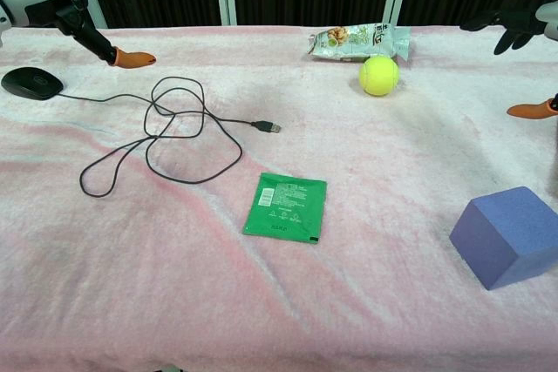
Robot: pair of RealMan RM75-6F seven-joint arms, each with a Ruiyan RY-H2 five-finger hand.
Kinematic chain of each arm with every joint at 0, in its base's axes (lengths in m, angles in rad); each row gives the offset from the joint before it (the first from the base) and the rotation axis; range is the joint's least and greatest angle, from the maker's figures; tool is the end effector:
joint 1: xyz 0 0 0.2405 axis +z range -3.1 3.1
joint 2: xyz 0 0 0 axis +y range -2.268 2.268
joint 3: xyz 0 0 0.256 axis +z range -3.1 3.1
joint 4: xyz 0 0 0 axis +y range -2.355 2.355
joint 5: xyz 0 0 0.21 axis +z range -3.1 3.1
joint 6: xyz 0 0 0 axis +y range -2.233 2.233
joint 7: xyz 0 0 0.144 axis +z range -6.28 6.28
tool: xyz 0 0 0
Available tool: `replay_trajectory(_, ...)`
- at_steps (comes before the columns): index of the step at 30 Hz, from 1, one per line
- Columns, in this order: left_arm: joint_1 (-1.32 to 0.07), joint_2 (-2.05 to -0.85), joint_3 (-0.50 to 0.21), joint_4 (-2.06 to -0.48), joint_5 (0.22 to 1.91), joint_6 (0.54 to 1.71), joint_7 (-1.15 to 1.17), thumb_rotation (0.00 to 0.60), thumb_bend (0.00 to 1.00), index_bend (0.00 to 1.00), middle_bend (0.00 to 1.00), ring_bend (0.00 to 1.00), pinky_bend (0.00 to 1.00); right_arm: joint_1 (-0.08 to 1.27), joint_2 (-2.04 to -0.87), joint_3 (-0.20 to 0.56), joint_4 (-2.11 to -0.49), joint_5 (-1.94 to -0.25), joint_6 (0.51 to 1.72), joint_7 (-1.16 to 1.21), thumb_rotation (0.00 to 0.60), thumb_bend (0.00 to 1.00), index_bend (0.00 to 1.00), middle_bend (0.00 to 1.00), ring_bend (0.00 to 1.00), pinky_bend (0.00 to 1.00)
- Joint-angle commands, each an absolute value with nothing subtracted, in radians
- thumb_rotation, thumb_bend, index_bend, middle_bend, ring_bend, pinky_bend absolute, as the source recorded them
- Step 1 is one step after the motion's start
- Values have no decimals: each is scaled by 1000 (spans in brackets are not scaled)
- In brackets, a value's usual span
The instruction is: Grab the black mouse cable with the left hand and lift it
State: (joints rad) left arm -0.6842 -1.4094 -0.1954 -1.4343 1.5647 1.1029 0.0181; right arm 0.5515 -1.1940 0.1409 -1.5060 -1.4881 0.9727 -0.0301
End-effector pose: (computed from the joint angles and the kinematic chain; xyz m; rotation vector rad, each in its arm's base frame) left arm -0.1421 0.3468 0.0488 -1.9083 -0.6715 -1.2374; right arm -0.2273 -0.3255 0.0939 1.8889 -0.8076 0.8730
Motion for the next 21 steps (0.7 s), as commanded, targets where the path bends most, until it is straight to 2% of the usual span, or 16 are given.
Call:
replay_trajectory(1,-688,-1404,-187,-1434,1566,1097,31,600,255,187,159,0,19,548,-1197,139,-1514,-1478,981,-37,600,189,0,61,234,208)
replay_trajectory(21,-694,-1394,-174,-1410,1515,1075,4,600,255,173,160,0,19,534,-1189,122,-1516,-1454,1008,-45,600,190,0,61,233,208)
